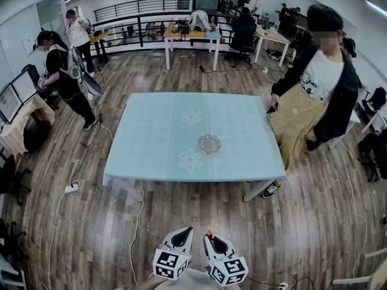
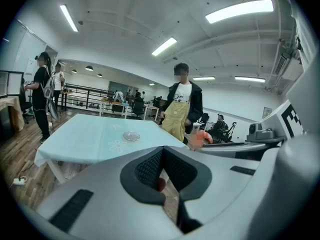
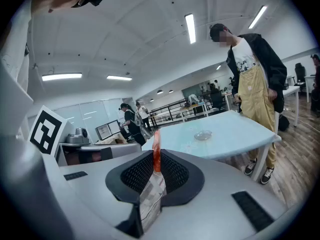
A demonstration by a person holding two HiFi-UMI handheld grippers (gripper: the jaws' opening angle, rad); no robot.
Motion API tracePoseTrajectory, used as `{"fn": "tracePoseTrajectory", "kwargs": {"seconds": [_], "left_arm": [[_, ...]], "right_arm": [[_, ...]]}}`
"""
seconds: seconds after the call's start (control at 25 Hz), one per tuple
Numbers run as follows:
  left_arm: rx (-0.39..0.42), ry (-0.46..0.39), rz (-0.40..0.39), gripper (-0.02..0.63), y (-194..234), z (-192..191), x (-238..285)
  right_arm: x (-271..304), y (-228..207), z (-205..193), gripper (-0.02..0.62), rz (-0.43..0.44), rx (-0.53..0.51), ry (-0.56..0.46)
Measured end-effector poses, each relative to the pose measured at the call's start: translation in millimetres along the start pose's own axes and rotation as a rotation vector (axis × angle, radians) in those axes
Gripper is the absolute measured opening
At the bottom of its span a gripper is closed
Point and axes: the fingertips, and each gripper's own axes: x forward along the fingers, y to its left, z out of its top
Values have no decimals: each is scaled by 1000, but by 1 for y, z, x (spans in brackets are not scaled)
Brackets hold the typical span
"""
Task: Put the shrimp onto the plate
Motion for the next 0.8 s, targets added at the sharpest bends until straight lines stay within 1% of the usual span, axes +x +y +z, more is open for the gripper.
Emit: {"fn": "tracePoseTrajectory", "kwargs": {"seconds": [0.08, 0.2, 0.28, 0.36, 0.48, 0.6, 0.68, 0.8], "left_arm": [[10, -2, -4, 8, -45, -17, -16], [-15, 13, -5, 8, -99, -43, -32], [-33, 31, 5, 8, -118, -56, -42], [-38, 32, 20, 8, -128, -59, -54], [-34, 15, 50, 8, -125, -61, -66], [-46, 4, 70, 8, -117, -61, -67], [-40, -15, 78, 8, -102, -55, -67], [-52, -44, 96, 8, -64, -45, -65]], "right_arm": [[-41, -4, -17, 61, 4, -12, 2], [-89, -15, -35, 61, 9, -13, -2], [-106, -17, -43, 61, 20, -1, -5], [-116, -11, -46, 61, 44, 5, -6], [-120, 2, -49, 61, 71, 13, -18], [-114, 6, -49, 61, 89, 34, -27], [-101, 12, -47, 61, 108, 34, -38], [-66, 21, -41, 61, 122, 26, -31]]}}
